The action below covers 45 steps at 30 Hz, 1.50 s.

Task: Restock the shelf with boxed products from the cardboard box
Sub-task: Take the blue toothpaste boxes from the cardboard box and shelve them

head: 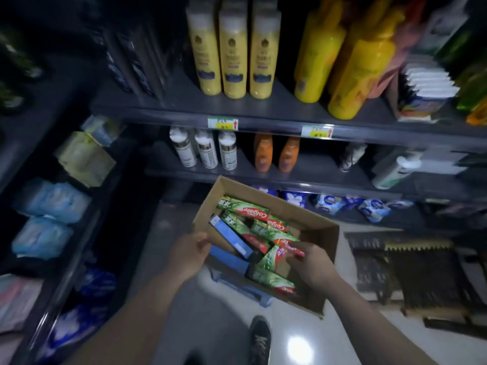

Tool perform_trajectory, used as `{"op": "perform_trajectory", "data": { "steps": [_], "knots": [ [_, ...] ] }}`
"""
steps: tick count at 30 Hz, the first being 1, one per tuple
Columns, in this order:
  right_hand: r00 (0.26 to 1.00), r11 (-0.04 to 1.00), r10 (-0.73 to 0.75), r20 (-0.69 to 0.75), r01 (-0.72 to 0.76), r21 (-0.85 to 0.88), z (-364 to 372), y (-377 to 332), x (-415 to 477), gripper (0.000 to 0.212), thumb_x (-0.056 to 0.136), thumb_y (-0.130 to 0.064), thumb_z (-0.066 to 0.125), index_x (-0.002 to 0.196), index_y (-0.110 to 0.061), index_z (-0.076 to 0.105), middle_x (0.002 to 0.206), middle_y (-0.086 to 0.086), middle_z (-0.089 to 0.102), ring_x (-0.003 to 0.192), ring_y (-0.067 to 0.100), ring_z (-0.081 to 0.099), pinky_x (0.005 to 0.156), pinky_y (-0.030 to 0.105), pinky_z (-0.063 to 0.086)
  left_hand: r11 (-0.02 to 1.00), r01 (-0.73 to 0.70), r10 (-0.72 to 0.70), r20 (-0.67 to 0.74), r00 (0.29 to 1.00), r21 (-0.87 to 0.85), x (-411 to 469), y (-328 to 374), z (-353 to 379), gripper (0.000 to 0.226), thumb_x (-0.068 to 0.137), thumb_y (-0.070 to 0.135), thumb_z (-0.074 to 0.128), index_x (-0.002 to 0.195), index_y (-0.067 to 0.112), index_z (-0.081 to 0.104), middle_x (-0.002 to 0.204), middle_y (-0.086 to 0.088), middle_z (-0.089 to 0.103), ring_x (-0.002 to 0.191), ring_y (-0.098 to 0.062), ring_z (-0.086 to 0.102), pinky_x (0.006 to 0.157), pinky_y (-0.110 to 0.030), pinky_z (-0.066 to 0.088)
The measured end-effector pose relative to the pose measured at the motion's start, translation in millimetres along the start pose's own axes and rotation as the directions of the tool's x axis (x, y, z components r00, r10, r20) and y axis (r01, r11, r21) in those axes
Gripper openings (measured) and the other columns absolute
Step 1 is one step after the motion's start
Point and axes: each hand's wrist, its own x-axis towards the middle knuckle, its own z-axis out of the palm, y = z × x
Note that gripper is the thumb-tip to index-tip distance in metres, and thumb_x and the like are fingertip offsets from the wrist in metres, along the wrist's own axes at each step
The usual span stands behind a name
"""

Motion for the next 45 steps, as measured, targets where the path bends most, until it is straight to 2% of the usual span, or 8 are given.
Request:
{"op": "perform_trajectory", "data": {
  "steps": [3,12,16,26,35,40,42,45],
  "knots": [
    [0.997,1.0,0.024,0.077,-0.025,0.014,24.0,13.6,27.7,0.041,0.088,-0.023,0.065,0.129,-0.019,0.061,0.084,-0.003,0.065,0.091,0.022,0.064,0.07,0.019,0.036,0.996,0.069,-0.069,0.003,0.998,0.05,19.3,-7.9,18.8,0.032,0.091,0.017,0.06,0.122,0.01,0.063,0.124,-0.006,0.064,0.115,-0.021,0.059,0.095,-0.024,0.039],
    [0.986,0.998,0.051,0.161,-0.044,-0.049,106.8,25.2,114.1,0.032,0.088,-0.035,0.061,0.12,-0.035,0.063,0.104,0.002,0.07,0.099,0.024,0.061,0.088,0.033,0.041,0.998,0.046,-0.047,0.016,0.999,0.035,92.3,-49.8,62.1,0.029,0.085,0.007,0.066,0.113,0.007,0.067,0.104,-0.01,0.071,0.097,-0.024,0.066,0.089,-0.033,0.05],
    [0.985,0.997,0.03,0.169,-0.018,-0.073,142.2,23.9,151.2,0.035,0.088,-0.035,0.064,0.122,-0.026,0.06,0.107,0.001,0.068,0.094,0.02,0.061,0.06,0.022,0.039,0.999,0.054,-0.054,0.038,0.998,0.002,120.5,-68.1,74.3,0.032,0.085,0.005,0.064,0.117,0.006,0.065,0.109,-0.011,0.07,0.098,-0.02,0.065,0.092,-0.032,0.049],
    [0.99,0.976,0.049,0.133,-0.019,-0.219,203.4,25.0,192.5,0.03,0.084,-0.041,0.064,0.106,-0.02,0.061,0.094,0.002,0.064,0.087,0.025,0.064,0.065,0.031,0.051,0.997,0.073,-0.068,0.135,0.989,-0.03,144.5,-88.6,91.2,0.042,0.091,0.008,0.058,0.132,0.005,0.052,0.127,-0.009,0.061,0.114,-0.018,0.058,0.092,-0.019,0.039],
    [0.998,0.998,-0.062,-0.015,0.061,-0.015,151.5,33.7,164.1,0.046,0.07,-0.035,0.075,0.114,-0.029,0.065,0.095,-0.001,0.072,0.083,0.019,0.067,0.057,0.023,0.044,0.964,0.19,-0.171,0.114,0.979,-0.185,137.3,-75.4,78.5,0.054,0.088,0.023,0.066,0.136,0.005,0.048,0.126,-0.01,0.061,0.114,-0.02,0.058,0.091,-0.023,0.04],
    [0.997,0.991,-0.041,-0.07,0.05,0.127,124.5,49.9,140.0,0.042,0.066,-0.017,0.082,0.104,-0.024,0.066,0.074,-0.01,0.064,0.062,0.001,0.062,0.057,0.013,0.045,0.868,0.271,-0.233,0.139,0.962,-0.415,124.8,-60.3,71.8,0.041,0.083,0.028,0.072,0.119,0.017,0.058,0.114,-0.007,0.065,0.11,-0.027,0.061,0.101,-0.04,0.046],
    [0.993,0.984,-0.052,-0.109,0.07,0.165,118.1,50.7,133.2,0.044,0.067,-0.014,0.082,0.107,-0.022,0.065,0.076,-0.011,0.063,0.064,0.002,0.061,0.057,0.01,0.041,0.789,0.287,-0.247,0.148,0.958,-0.543,120.0,-51.2,66.8,0.028,0.072,0.042,0.077,0.091,0.03,0.059,0.097,0.004,0.065,0.1,-0.028,0.065,0.096,-0.047,0.05],
    [0.961,0.959,-0.174,-0.216,0.215,0.186,111.0,46.1,126.3,0.042,0.069,-0.004,0.077,0.108,-0.015,0.065,0.093,-0.004,0.065,0.08,0.013,0.064,0.07,0.009,0.044,0.64,0.375,-0.297,0.234,0.926,-0.671,116.3,-34.2,54.2,0.026,0.085,0.048,0.064,0.098,0.027,0.059,0.101,-0.001,0.065,0.09,-0.028,0.068,0.081,-0.041,0.057]
  ]
}}
